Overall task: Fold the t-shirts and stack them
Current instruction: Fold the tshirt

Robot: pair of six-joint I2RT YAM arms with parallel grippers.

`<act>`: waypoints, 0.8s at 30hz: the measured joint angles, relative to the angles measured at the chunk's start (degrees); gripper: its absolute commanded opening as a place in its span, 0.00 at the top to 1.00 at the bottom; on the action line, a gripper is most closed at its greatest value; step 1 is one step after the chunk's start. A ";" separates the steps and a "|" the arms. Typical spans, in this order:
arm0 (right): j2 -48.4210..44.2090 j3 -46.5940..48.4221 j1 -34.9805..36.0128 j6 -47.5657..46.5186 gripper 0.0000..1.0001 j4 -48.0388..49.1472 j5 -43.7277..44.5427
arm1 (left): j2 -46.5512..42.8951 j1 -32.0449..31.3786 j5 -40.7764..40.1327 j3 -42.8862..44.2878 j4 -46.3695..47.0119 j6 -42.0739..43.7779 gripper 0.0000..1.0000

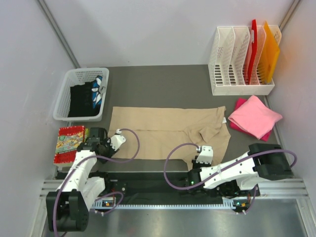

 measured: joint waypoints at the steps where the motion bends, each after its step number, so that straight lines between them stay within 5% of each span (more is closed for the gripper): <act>1: 0.00 0.00 0.00 0.00 0.85 0.00 -0.02 | 0.26 0.00 0.00 0.02 0.46 0.02 0.77; 6: 0.00 0.02 0.00 0.00 0.85 0.00 -0.02 | 2.12 0.00 -0.17 0.50 2.16 -0.13 0.99; 24: -1.53 0.94 2.10 0.04 0.92 -3.54 -0.55 | -7.87 0.00 0.44 6.36 -6.16 1.77 1.00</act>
